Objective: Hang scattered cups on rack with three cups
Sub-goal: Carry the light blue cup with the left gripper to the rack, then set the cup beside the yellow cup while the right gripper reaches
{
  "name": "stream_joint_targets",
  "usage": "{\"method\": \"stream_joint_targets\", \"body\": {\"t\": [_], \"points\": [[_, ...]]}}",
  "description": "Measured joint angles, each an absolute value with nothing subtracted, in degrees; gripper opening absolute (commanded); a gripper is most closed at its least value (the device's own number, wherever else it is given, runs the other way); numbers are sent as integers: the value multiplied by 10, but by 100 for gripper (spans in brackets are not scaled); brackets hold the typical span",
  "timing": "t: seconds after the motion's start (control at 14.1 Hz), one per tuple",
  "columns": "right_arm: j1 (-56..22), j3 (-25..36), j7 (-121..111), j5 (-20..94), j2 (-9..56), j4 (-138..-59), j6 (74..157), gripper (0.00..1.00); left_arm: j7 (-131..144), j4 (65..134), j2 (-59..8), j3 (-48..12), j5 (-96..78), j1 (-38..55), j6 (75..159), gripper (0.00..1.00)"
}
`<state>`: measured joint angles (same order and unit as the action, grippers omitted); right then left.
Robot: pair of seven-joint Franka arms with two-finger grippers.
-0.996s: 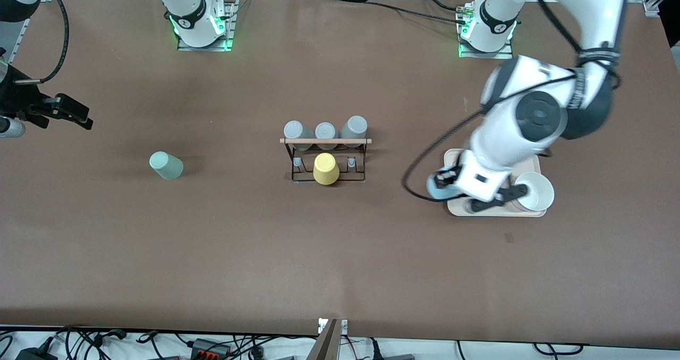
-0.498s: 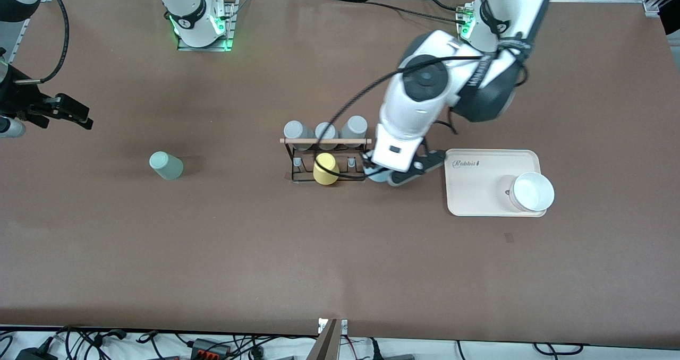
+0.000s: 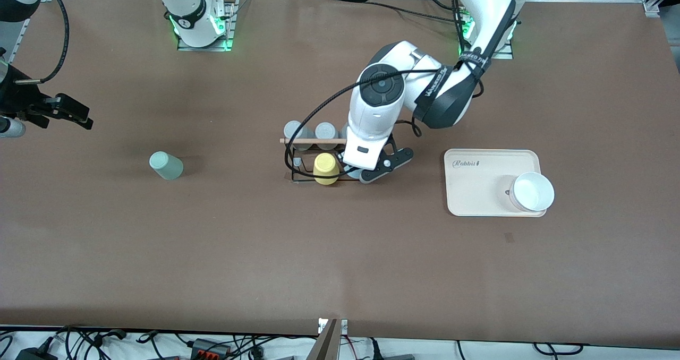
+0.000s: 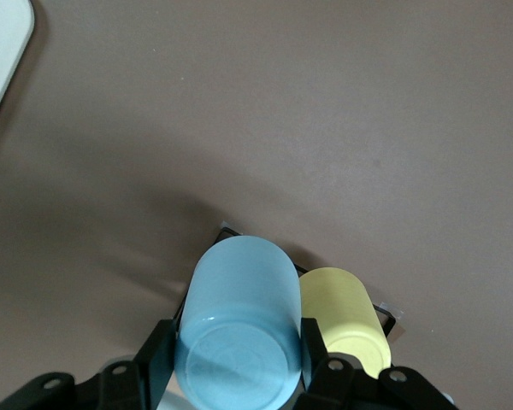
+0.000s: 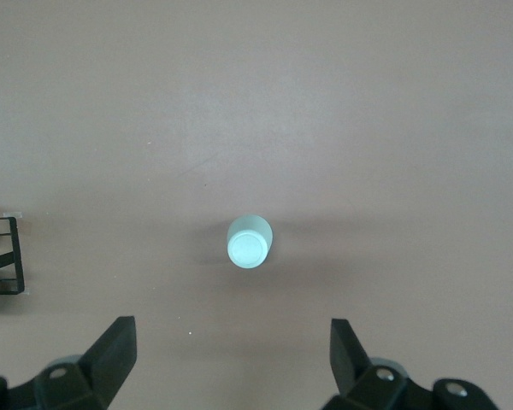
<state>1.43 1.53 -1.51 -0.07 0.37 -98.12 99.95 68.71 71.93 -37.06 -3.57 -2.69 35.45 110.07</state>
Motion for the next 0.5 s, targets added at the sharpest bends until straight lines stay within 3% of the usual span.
{"method": "stream_joint_targets", "body": {"t": [0.5], "points": [[14, 15, -15, -1, 5, -982, 998, 100, 689, 719, -417, -35, -19, 363, 1121, 34]]}}
